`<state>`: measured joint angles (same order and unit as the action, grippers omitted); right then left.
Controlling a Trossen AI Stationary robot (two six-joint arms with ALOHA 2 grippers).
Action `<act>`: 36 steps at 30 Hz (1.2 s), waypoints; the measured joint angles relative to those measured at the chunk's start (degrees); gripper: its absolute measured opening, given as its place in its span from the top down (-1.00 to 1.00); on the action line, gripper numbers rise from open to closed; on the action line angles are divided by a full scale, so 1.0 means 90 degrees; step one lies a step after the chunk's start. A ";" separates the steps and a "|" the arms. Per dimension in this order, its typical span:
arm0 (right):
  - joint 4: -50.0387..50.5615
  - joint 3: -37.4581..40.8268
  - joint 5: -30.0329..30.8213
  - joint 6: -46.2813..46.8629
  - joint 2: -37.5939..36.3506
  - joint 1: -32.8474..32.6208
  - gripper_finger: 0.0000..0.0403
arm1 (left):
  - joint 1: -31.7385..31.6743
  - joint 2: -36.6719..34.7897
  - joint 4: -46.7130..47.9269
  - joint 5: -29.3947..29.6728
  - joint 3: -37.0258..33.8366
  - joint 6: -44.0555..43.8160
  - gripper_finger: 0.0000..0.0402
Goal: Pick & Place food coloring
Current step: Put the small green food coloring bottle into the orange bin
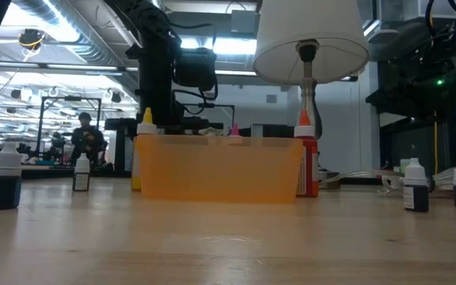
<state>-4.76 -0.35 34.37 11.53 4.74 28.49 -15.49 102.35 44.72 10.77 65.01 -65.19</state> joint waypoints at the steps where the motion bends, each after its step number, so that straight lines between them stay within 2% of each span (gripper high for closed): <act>1: 0.0001 0.0000 0.0000 0.0000 -0.0001 -0.0001 -0.61 | 0.0000 0.0000 0.0002 -0.0033 0.0000 0.0034 0.46; 10: 0.0000 0.0001 0.0000 -0.0001 0.0000 0.0000 -0.61 | 0.0000 0.0000 0.0020 -0.0100 0.0017 0.0110 0.69; 19: -0.0001 0.0000 0.0000 0.0000 0.0001 -0.0002 -0.61 | 0.0060 -0.0079 0.0047 -0.0114 0.0439 0.0519 0.70; 24: -0.0001 0.0000 0.0000 -0.0001 0.0001 0.0000 -0.61 | 0.0180 -0.0283 0.0192 -0.0082 0.0953 0.1368 0.70; 36: 0.0001 -0.0001 0.0000 0.0000 0.0002 -0.0002 -0.61 | 0.0955 -0.0287 0.1982 -0.0048 0.2861 0.3673 0.70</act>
<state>-4.75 -0.36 34.37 11.53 4.75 28.47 -6.89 99.77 62.56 10.34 90.77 -32.14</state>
